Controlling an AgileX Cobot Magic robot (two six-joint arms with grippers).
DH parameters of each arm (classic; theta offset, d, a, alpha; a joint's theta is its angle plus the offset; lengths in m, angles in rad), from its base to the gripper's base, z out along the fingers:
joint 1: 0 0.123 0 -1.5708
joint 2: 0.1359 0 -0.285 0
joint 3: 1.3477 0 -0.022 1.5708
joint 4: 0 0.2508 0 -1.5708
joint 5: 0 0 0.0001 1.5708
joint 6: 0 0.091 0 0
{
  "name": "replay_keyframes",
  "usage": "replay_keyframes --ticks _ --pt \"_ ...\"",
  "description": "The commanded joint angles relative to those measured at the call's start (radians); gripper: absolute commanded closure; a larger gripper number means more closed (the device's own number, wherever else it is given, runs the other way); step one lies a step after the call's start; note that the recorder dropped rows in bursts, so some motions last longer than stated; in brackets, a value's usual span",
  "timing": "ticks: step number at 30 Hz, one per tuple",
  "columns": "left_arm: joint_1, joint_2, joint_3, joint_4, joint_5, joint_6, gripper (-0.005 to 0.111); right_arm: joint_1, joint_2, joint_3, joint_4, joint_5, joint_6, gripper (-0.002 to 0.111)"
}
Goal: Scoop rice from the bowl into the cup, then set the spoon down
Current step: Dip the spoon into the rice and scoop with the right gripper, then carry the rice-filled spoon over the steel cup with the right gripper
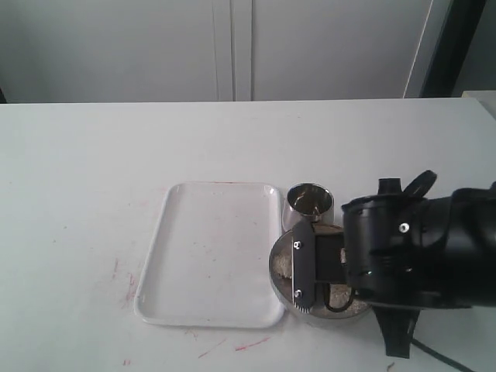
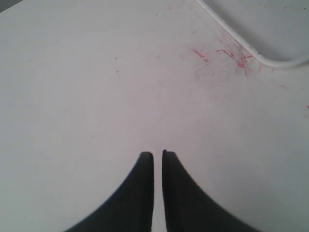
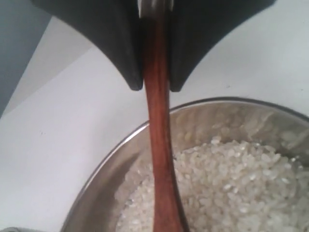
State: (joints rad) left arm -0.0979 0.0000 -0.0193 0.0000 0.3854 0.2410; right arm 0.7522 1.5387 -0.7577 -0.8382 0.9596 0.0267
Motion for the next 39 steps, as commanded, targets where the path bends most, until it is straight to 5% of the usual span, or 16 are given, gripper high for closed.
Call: replay_keyframes --ticks 1,27,33,39 --pt "-0.005 0.0 0.009 -0.006 0.049 -0.006 0.092 -0.038 -0.087 0.005 0.055 -0.013 0.011 0.108" --pt "-0.005 0.0 0.009 -0.006 0.049 -0.006 0.092 -0.046 -0.372 0.201 0.023 -0.067 0.162 0.108" --pt "-0.005 0.0 0.009 -0.006 0.049 -0.006 0.092 -0.046 -0.297 0.115 0.022 -0.044 0.142 0.108" --pt "-0.005 0.0 0.009 -0.006 0.049 -0.006 0.092 -0.152 -0.159 -0.044 0.034 -0.041 0.068 0.108"
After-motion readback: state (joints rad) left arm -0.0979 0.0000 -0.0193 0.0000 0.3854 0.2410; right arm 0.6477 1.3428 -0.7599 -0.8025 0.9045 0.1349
